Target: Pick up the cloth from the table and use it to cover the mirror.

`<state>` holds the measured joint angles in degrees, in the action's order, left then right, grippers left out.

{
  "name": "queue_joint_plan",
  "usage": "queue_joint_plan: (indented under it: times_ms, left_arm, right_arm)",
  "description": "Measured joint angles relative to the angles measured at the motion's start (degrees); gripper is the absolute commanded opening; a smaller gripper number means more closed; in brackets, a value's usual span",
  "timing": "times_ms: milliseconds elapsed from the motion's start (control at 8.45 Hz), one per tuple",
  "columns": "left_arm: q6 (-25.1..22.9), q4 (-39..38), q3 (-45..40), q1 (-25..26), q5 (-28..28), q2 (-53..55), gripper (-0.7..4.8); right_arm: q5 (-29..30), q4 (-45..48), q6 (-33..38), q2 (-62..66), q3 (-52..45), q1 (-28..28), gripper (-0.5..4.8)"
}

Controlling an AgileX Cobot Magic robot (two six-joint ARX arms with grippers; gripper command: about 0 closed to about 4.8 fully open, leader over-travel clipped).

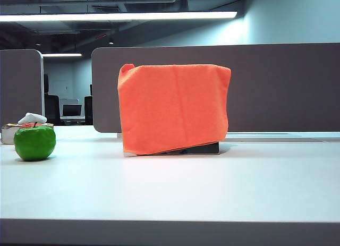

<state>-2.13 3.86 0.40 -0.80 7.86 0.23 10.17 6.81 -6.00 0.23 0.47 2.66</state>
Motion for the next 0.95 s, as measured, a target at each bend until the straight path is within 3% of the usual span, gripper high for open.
queue_joint_plan:
  times_ms: [118, 237, 355, 473, 946]
  left_arm:
    - [2.91, 0.22, 0.0, 0.0, 0.96, 0.0, -0.05]
    - [3.06, 0.22, 0.0, 0.0, 0.96, 0.0, -0.05]
    - [5.64, 0.66, 0.0, 0.0, -0.17, 0.0, -0.05]
    - [5.64, 1.14, 0.0, 0.0, -0.17, 0.0, -0.05]
    - [5.64, 1.14, 0.0, 0.0, -0.17, 0.0, -0.05]
  right_arm:
    - [-2.97, 6.34, 3.91, 0.0, 0.0, 0.02, -0.01]
    - [-2.95, 6.38, 4.07, 0.0, 0.0, 0.02, -0.01]
    - [-11.63, 6.01, 10.16, 0.0, 0.0, 0.02, -0.01]
    - [-11.96, 4.7, 5.68, 0.0, 0.0, 0.02, -0.01]
    - [-11.96, 4.7, 5.68, 0.0, 0.0, 0.02, -0.01]
